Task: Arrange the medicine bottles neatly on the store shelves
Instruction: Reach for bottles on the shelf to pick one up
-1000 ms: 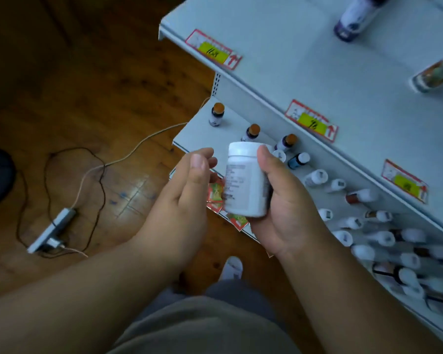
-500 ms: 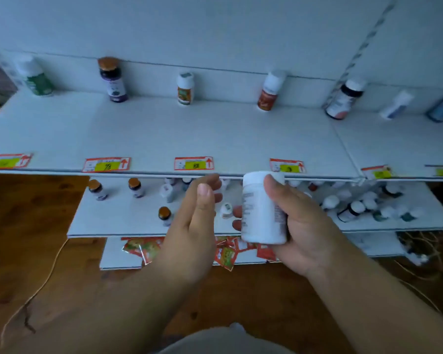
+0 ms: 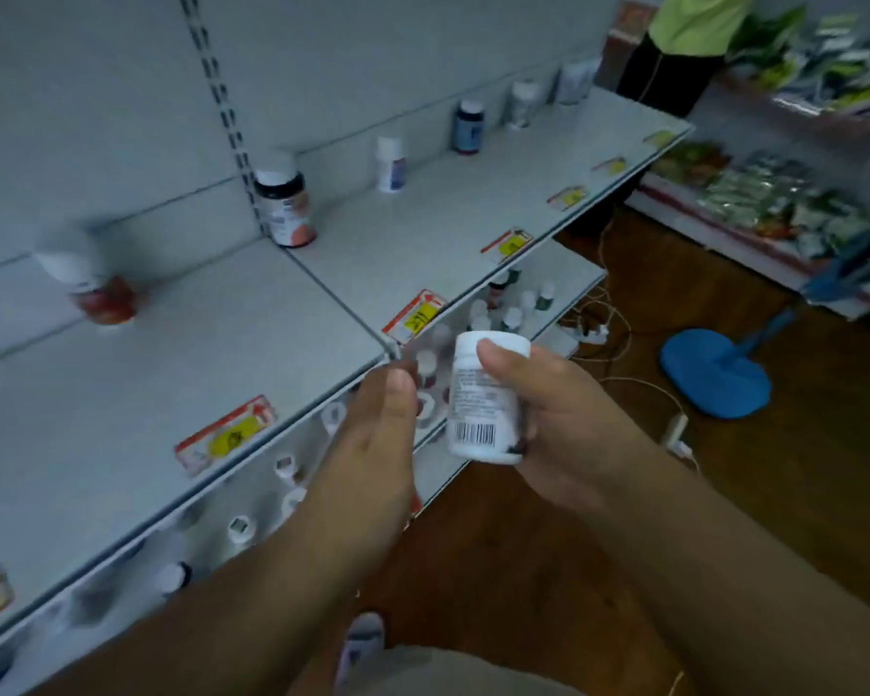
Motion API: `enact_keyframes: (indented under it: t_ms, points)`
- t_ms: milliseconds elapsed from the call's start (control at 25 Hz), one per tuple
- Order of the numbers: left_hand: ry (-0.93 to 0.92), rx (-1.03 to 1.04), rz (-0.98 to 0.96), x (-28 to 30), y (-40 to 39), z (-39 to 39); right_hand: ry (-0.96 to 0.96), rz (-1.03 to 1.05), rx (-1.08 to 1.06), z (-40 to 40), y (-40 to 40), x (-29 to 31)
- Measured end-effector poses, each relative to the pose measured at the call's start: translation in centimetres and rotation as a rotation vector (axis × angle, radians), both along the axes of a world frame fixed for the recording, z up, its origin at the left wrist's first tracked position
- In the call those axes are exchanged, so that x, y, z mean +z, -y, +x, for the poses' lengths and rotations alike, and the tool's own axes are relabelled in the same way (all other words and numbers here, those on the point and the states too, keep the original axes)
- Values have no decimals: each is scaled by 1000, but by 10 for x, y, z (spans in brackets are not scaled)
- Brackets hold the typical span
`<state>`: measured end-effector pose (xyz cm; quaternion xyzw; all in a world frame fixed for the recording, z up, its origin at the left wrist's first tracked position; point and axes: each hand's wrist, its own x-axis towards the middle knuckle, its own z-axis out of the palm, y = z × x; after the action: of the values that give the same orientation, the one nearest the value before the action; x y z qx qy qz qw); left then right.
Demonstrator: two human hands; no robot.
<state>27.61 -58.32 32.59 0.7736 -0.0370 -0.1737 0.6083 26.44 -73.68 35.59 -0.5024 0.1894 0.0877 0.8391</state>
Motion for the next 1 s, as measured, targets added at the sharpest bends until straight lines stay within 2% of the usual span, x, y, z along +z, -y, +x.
enact_keyframes:
  t_ms: [80, 200, 360, 440, 600, 680, 760, 1000]
  points:
    - [-6, -92, -19, 1, 29, 21, 11, -28, -79, 3, 25, 4]
    - [-10, -264, -39, -4, 116, 48, 20, -30, -318, 1, 103, 5]
    - [-30, -379, -36, -15, 234, 64, -25, 134, -481, -1, 209, -4]
    - [-16, -406, -66, -18, 290, 70, -30, 89, -500, 2, 267, -4]
    - [62, -438, -79, -2, 395, 92, 1, -144, -473, 19, 376, 11]
    - [8, -402, -65, 2, 437, 107, 8, -179, -459, 37, 410, 14]
    - [-30, -413, -66, 1, 471, 134, 26, -188, -440, 67, 447, 10]
    - [132, -527, -30, -8, 544, 247, 46, -314, -449, 193, 534, 4]
